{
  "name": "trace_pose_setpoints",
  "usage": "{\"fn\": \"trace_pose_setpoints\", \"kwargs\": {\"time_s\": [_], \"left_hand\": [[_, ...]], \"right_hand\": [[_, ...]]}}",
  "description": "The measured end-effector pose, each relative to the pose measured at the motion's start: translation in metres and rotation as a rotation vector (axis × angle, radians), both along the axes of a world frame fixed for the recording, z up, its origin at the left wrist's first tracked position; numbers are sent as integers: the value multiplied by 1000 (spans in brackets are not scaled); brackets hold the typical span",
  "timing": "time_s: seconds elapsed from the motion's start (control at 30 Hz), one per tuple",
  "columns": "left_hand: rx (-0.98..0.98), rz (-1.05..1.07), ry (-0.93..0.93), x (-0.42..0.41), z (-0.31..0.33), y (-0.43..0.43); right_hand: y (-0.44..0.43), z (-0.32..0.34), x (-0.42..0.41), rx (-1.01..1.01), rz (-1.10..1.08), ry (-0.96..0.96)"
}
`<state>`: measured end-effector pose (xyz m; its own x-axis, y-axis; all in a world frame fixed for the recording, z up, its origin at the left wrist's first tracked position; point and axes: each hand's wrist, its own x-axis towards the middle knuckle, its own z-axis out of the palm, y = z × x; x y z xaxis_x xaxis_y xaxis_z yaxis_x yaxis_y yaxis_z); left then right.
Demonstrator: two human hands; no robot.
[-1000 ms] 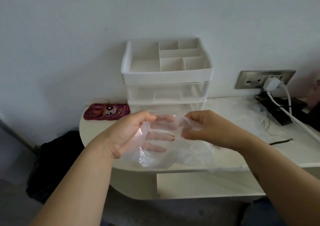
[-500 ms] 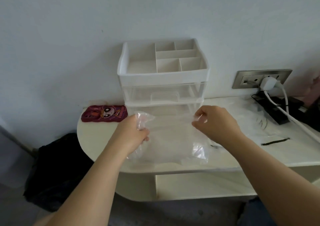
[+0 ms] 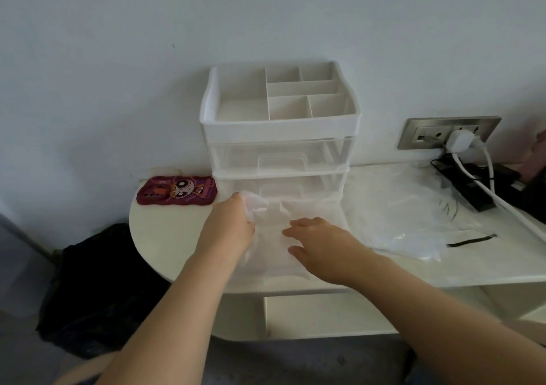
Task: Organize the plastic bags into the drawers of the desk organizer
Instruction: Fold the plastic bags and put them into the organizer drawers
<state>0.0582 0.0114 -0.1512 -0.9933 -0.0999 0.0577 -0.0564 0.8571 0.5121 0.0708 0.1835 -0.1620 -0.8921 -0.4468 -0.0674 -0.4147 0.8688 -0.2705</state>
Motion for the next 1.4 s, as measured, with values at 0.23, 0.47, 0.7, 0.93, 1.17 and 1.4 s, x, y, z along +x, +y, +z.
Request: {"fn": "trace_pose_setpoints", "kwargs": {"time_s": [0.23, 0.47, 0.7, 0.93, 1.17, 1.4], "left_hand": [[-274, 80, 287, 10, 14, 1], [-204, -297, -96, 9, -7, 24], [-164, -268, -317, -4, -20, 15], [-233, -251, -456, -11, -23, 15], [-263, -214, -478, -13, -20, 21], [-204, -303, -312, 6, -4, 11]], "right_hand": [[-5, -1, -15, -68, 12, -104], [-7, 2, -18, -143, 55, -177], [-2, 3, -22, 92, -42, 1], [-8, -1, -33, 325, -68, -183], [-5, 11, -38, 264, -32, -253], [47, 53, -16, -164, -98, 9]]}}
